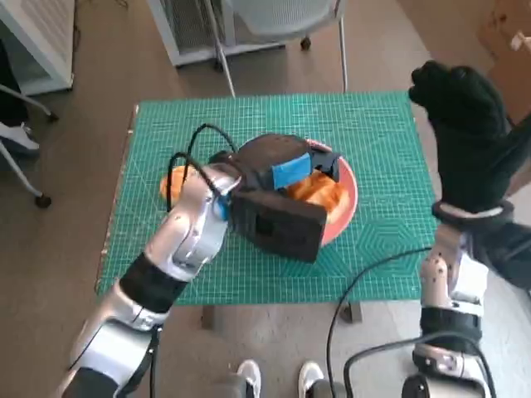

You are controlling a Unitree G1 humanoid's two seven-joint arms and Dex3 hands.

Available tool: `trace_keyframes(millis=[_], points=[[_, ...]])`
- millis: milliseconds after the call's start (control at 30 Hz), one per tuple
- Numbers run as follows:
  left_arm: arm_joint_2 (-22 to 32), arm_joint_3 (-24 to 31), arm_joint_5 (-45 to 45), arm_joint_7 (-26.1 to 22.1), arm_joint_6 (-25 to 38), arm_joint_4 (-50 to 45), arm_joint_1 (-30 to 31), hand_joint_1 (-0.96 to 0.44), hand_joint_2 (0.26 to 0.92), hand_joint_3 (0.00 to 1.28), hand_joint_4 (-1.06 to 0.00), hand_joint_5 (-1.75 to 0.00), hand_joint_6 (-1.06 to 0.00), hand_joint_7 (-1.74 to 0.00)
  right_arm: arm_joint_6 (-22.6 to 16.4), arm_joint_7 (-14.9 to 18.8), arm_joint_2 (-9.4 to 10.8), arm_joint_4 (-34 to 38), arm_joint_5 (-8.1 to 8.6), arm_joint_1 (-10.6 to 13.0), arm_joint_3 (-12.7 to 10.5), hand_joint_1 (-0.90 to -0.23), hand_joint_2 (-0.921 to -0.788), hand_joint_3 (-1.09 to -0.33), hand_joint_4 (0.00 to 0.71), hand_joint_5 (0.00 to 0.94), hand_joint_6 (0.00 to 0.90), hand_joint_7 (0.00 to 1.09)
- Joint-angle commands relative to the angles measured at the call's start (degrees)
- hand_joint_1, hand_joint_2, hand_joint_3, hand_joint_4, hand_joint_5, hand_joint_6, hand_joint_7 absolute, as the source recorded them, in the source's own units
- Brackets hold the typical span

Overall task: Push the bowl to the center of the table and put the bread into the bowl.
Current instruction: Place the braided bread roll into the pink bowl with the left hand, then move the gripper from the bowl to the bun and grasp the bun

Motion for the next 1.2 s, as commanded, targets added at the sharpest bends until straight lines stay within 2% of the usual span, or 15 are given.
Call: trace_keyframes(millis=[33, 100, 167, 200, 233, 333, 367, 400, 433, 467, 533, 667, 867, 1200], points=[[-0.49, -0.07, 0.64, 1.13, -1.54, 2.12, -2.08, 0.00, 0.920, 0.07, -0.71, -1.20, -0.61, -1.13, 0.40, -0.46, -0.22, -0.05, -0.09, 1.56, -0.06, -0.592, -0.921, -0.648, 0.358, 0.000, 0.388, 0.00], [-0.94, 0.02, 0.55, 0.93, -1.07, 4.03, -2.25, 0.00, 0.920, 0.07, -0.71, -1.20, -0.60, -1.13, 0.47, -0.93, 0.22, -0.42, -0.34, 1.68, 0.16, -0.594, -0.921, -0.648, 0.358, 0.000, 0.389, 0.00], [-1.23, 0.27, 0.34, 0.62, -0.41, 4.76, -2.09, 0.00, 0.920, 0.11, -0.69, -1.24, -0.55, -1.16, 0.60, -1.26, 0.55, -0.71, -0.43, 1.77, 0.35, -0.596, -0.921, -0.647, 0.357, 0.000, 0.389, 0.00], [-1.31, 0.40, 0.24, 0.49, -0.17, 4.77, -1.98, -0.01, 0.904, 0.10, -0.60, -1.00, -0.48, -0.95, 0.66, -1.35, 0.61, -0.77, -0.41, 1.80, 0.41, -0.596, -0.921, -0.647, 0.358, 0.000, 0.390, 0.00], [-1.37, 0.48, 0.18, 0.44, -0.05, 4.82, -1.93, -0.02, 0.902, 0.08, -0.58, -0.76, -0.48, -0.74, 0.71, -1.41, 0.63, -0.81, -0.39, 1.81, 0.46, -0.597, -0.921, -0.647, 0.358, 0.000, 0.390, 0.00], [-1.43, 0.53, 0.16, 0.43, 0.00, 4.93, -1.95, -0.02, 0.910, 0.03, -0.60, -0.39, -0.52, -0.40, 0.76, -1.56, 0.60, -0.90, -0.35, 1.87, 0.57, -0.597, -0.921, -0.647, 0.358, 0.000, 0.390, 0.00], [-1.44, 0.53, 0.16, 0.43, 0.00, 4.95, -1.96, -0.03, 0.915, 0.00, -0.62, -0.21, -0.55, -0.23, 0.77, -1.59, 0.58, -0.92, -0.34, 1.88, 0.60, -0.597, -0.921, -0.647, 0.358, 0.000, 0.390, 0.00], [-1.32, 1.05, -0.20, -0.34, 1.57, 3.44, -0.99, -0.03, 0.915, 0.00, -0.62, -0.21, -0.55, -0.23, 0.76, -1.39, 0.64, -0.57, -0.17, 1.68, 0.66, -0.597, -0.921, -0.647, 0.358, 0.000, 0.390, 0.00], [-1.24, 1.44, -0.46, -0.91, 2.74, 2.33, -0.28, -0.09, 0.879, 0.01, -0.43, -0.13, -0.44, -0.17, 0.75, -1.25, 0.68, -0.31, -0.03, 1.53, 0.72, -0.598, -0.921, -0.647, 0.358, 0.000, 0.390, 0.00], [-1.08, 1.74, -0.72, -1.27, 3.43, 1.41, 0.32, -0.14, 0.854, 0.02, -0.31, -0.08, -0.38, -0.13, 0.72, -1.13, 0.72, -0.01, 0.07, 1.37, 0.74, -0.598, -0.921, -0.647, 0.359, 0.001, 0.390, 0.00], [-0.56, 1.97, -0.94, -1.49, 3.61, 0.34, 0.98, -0.19, 0.830, 0.02, -0.20, -0.04, -0.31, -0.09, 0.65, -1.14, 0.88, 0.19, 0.08, 1.28, 0.88, -0.597, -0.921, -0.647, 0.359, 0.001, 0.391, 0.00], [0.09, 1.98, -0.75, -1.59, 3.39, -0.37, 1.36, -0.24, 0.807, 0.01, -0.09, -0.01, -0.26, -0.06, 0.56, -1.05, 1.05, 0.23, 0.14, 1.33, 1.04, -0.594, -0.921, -0.648, 0.359, 0.001, 0.391, 0.00], [0.27, 2.06, -0.62, -1.51, 3.25, -0.41, 1.47, -0.26, 0.802, 0.01, -0.05, 0.00, -0.24, -0.04, 0.55, -1.04, 1.11, 0.33, 0.16, 1.29, 1.07, -0.593, -0.921, -0.649, 0.359, 0.001, 0.391, 0.00], [2.34, 4.25, -1.68, -3.49, 4.25, -6.07, 2.97, -0.36, 0.809, 0.01, 0.00, 0.00, -0.22, -0.02, 0.71, -0.79, 1.21, -0.08, 0.41, 1.47, 1.29, -0.593, -0.921, -0.649, 0.357, 0.000, 0.391, 0.00]])
